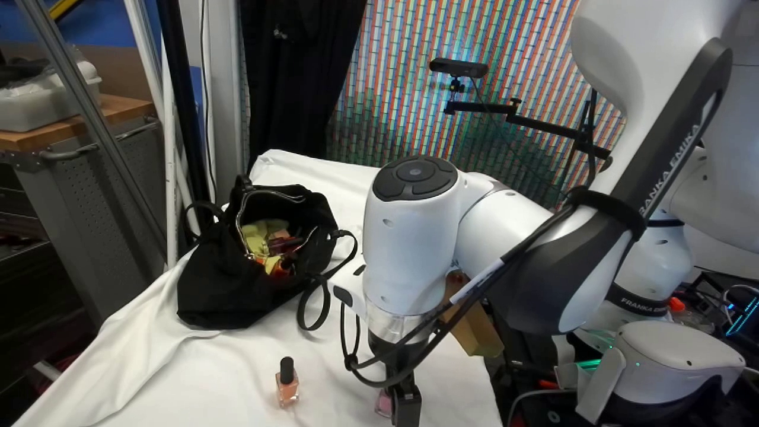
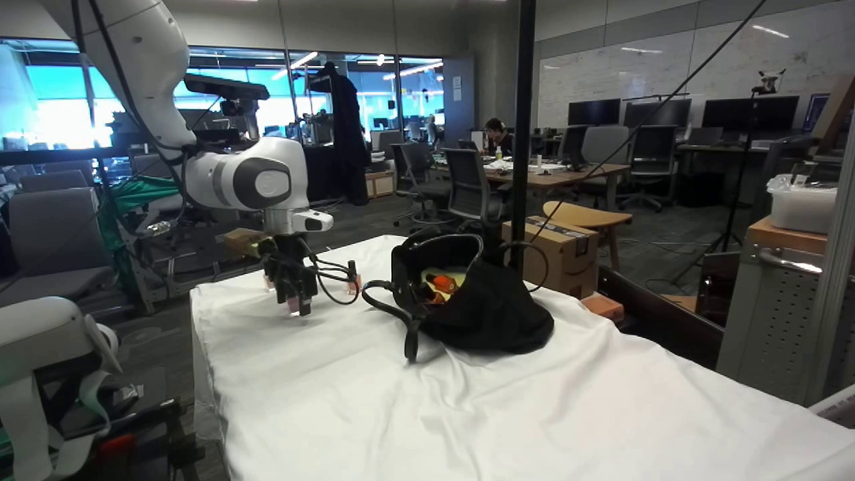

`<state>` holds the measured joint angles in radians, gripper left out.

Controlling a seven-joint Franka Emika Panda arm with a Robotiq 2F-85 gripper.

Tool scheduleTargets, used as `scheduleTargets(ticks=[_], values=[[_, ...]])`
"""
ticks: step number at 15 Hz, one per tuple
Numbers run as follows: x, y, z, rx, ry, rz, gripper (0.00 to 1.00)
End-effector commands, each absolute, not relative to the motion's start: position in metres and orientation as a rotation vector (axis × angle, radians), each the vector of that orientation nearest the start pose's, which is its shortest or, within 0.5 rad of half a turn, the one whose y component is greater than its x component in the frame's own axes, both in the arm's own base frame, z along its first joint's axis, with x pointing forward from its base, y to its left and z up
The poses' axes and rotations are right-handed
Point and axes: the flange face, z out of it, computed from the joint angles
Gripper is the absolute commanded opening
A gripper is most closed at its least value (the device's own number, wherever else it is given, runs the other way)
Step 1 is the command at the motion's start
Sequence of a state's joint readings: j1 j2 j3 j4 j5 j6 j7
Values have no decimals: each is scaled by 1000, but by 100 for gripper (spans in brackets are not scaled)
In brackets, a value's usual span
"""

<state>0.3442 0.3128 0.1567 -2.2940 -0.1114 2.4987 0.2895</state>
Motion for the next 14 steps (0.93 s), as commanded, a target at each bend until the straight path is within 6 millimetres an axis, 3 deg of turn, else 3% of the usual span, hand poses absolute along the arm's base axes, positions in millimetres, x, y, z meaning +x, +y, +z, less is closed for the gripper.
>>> scheduleTargets(ticks=[1, 14], values=[[459, 255, 198, -3143, -521, 192, 100], [472, 245, 200, -3132, -409, 120, 100]])
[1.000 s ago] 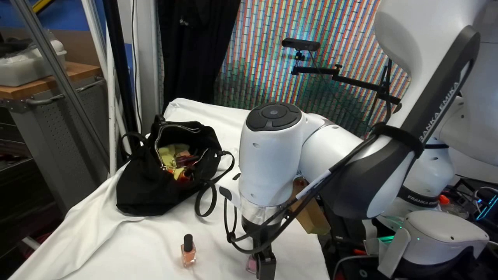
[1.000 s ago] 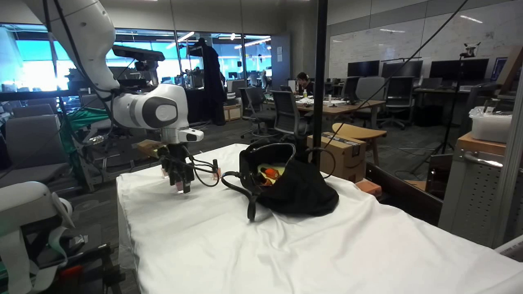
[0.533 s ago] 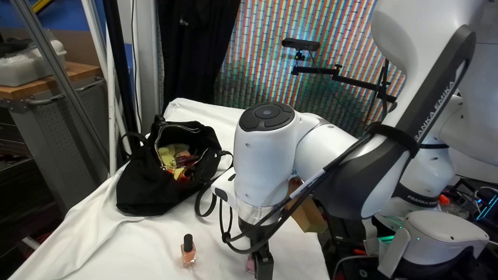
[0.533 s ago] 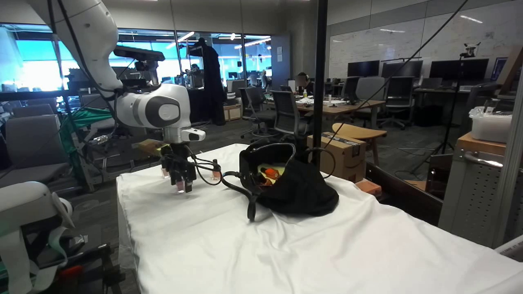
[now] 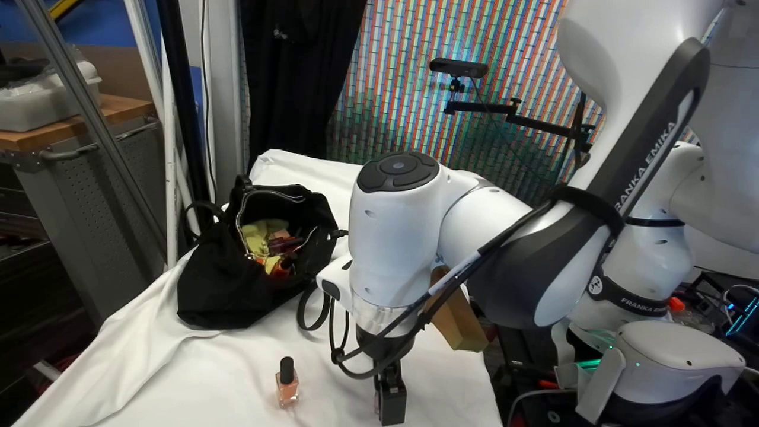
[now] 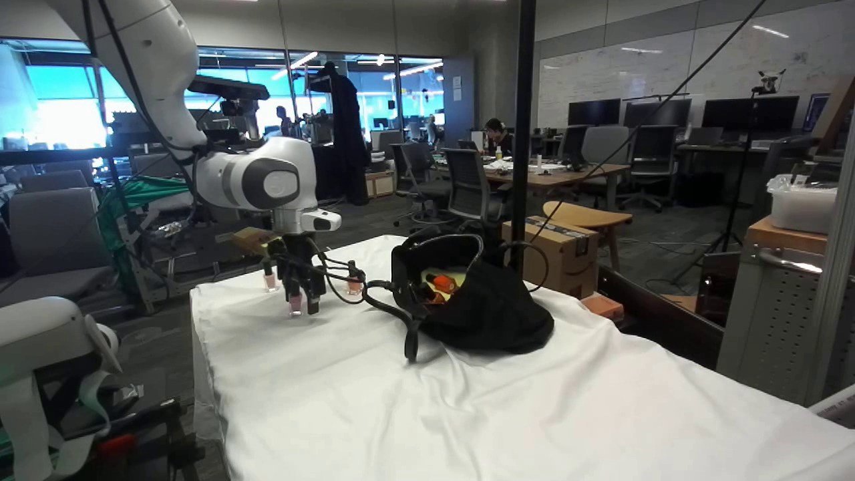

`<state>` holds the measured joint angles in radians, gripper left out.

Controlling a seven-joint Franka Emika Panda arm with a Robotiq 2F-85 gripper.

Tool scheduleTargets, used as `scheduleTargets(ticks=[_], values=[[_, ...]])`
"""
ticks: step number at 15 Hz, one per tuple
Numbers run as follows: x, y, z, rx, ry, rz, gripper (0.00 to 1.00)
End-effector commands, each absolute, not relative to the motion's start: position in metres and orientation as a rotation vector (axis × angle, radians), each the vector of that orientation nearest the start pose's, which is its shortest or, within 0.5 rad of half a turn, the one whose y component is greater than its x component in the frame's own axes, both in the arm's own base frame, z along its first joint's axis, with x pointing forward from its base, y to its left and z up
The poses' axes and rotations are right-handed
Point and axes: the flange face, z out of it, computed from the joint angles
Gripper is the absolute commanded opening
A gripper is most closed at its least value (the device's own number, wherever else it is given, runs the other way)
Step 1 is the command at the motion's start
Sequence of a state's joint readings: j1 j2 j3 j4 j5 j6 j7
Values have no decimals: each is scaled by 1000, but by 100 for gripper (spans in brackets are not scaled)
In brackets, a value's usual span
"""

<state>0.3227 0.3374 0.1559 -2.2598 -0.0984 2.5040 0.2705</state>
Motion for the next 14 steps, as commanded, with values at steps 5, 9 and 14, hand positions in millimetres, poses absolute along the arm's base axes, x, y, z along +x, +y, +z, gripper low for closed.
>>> scheduleTargets(ticks=[5, 9, 14], values=[[470, 244, 201, -3134, -391, 98, 76], [469, 243, 200, -3128, -370, 42, 44], [467, 241, 202, -3132, -392, 75, 16]])
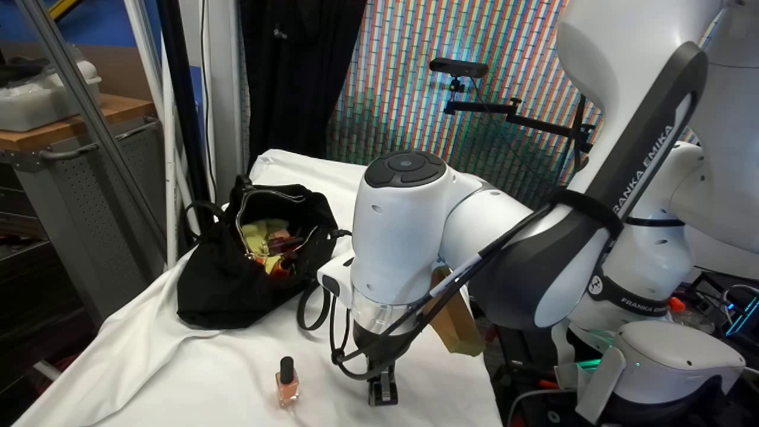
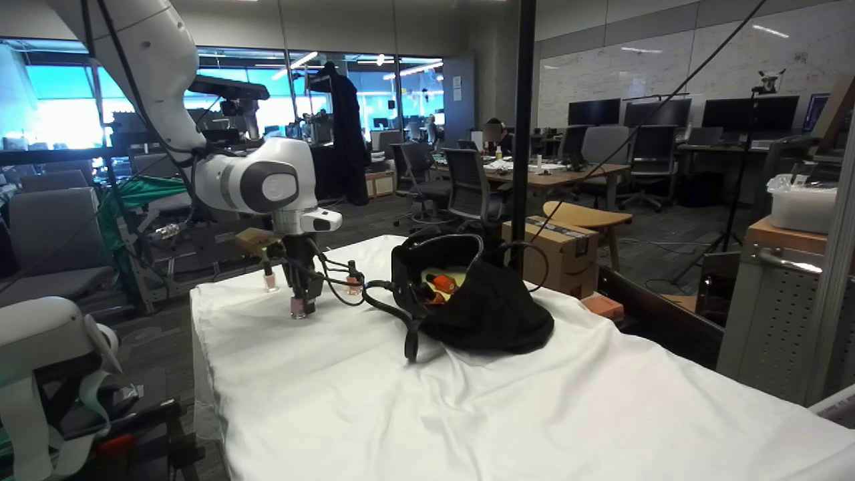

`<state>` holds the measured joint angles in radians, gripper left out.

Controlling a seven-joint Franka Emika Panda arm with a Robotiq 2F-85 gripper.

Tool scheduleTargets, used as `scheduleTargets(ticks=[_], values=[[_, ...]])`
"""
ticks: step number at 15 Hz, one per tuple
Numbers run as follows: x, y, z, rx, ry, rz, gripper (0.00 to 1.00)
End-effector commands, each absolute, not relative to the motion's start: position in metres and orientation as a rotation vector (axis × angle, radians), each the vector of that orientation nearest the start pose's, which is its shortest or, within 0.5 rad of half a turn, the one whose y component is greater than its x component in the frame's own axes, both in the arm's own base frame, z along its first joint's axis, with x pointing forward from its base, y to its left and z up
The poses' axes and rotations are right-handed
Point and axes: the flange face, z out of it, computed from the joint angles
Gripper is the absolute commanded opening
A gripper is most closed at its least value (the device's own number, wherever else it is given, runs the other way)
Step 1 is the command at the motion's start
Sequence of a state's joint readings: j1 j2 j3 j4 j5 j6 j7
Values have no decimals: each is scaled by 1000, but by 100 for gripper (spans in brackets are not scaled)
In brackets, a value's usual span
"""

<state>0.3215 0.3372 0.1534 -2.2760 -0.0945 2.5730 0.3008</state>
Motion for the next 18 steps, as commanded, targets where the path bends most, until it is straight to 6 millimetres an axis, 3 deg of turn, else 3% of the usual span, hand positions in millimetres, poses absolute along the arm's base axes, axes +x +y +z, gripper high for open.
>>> scheduleTargets(ticks=[1, 7, 11, 18], values=[[467, 241, 205, -3139, -407, 94, 15], [485, 227, 230, -3195, -424, 238, 15], [527, 196, 271, -3219, -325, 197, 15], [607, 121, 340, -3232, -86, -81, 15]])
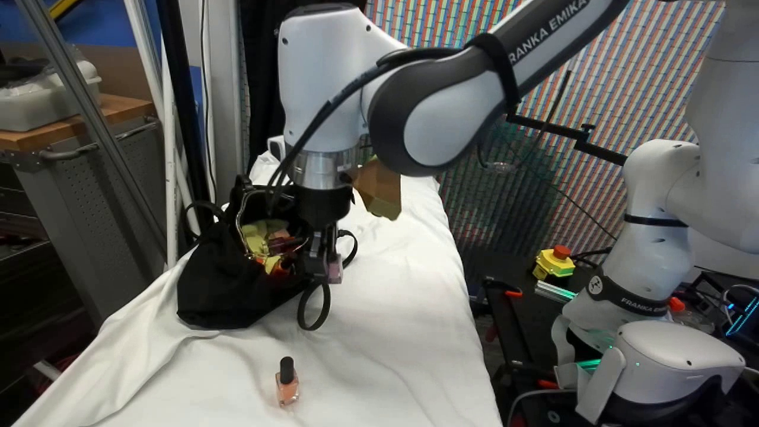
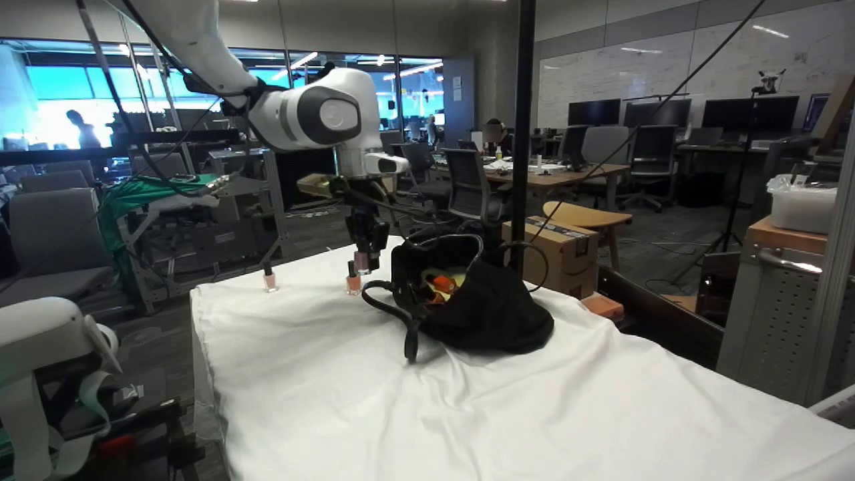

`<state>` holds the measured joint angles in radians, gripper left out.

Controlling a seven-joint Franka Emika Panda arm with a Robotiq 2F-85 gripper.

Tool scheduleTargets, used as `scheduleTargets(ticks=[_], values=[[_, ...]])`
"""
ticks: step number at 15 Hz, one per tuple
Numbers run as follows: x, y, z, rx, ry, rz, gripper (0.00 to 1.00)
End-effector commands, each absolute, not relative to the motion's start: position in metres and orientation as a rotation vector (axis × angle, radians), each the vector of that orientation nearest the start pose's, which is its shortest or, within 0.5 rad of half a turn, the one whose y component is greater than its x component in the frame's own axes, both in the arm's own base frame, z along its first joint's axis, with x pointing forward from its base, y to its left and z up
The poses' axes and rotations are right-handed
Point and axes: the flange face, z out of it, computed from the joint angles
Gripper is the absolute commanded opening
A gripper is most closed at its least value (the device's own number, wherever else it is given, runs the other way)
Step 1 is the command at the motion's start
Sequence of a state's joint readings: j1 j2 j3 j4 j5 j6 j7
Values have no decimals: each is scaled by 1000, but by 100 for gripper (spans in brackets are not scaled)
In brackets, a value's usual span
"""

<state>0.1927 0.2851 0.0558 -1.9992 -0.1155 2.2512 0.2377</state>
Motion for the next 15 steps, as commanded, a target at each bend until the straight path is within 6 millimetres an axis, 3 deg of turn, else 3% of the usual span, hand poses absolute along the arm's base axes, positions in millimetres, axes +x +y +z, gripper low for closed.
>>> scheduleTargets(ticks=[1, 6, 12, 13, 14, 15], values=[[618, 110, 348, -3230, -53, -125, 15], [662, 78, 362, -3222, 59, -307, 15], [700, 68, 348, -3222, 98, -328, 17], [704, 68, 345, -3222, 103, -326, 49], [708, 67, 343, -3216, 108, -323, 65], [710, 67, 340, -3217, 109, -321, 70]])
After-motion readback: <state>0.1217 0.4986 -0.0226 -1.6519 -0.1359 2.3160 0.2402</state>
